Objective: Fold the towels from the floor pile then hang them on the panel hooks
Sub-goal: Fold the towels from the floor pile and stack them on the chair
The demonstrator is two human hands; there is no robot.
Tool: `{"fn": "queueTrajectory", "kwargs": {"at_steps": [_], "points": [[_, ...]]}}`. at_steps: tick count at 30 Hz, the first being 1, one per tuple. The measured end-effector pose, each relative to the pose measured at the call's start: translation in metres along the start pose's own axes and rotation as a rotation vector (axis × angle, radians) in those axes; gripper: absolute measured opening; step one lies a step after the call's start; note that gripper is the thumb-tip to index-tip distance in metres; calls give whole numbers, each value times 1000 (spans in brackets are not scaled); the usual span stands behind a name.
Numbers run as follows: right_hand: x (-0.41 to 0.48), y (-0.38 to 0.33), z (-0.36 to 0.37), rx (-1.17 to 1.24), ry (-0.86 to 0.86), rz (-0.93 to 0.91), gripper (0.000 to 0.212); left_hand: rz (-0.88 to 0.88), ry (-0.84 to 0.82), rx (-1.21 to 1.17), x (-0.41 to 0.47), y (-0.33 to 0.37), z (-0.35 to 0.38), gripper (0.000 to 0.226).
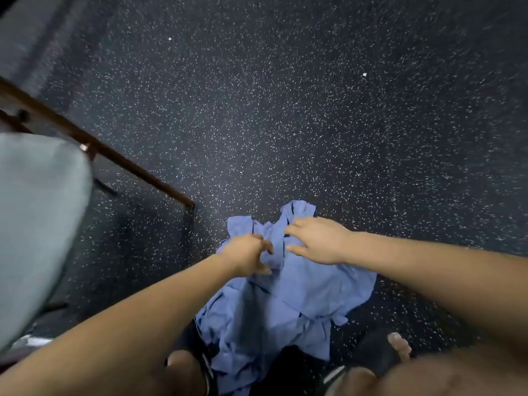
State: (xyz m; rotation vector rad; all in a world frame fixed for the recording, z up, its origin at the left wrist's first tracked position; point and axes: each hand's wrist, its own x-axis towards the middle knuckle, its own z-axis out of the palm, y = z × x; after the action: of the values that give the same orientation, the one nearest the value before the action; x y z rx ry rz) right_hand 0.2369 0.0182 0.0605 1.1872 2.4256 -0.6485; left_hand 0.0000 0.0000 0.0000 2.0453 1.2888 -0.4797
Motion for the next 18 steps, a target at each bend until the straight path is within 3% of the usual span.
{"fn": "queueTrajectory", "kwargs": {"at_steps": [4, 8, 10, 13, 16, 18], "points": [[4, 1, 20, -75, -77, -49, 46, 10, 78, 57, 15, -6, 33, 37], [-10, -14, 26, -57, -65, -28, 41, -16, 276, 56, 12, -3, 53, 17], [-20, -20, 22, -28, -12, -1, 42, -25, 394, -15, 4, 6, 41, 12], [-32, -22, 7, 73, 109, 36, 63, 42, 495, -98, -14, 20, 3, 4], [-50, -29, -14, 245, 275, 68, 86, 112, 526, -92, -45, 48, -46, 16], [-65, -37, -30, 372, 388, 78, 80, 161, 549, -73, -68, 69, -77, 17]]}}
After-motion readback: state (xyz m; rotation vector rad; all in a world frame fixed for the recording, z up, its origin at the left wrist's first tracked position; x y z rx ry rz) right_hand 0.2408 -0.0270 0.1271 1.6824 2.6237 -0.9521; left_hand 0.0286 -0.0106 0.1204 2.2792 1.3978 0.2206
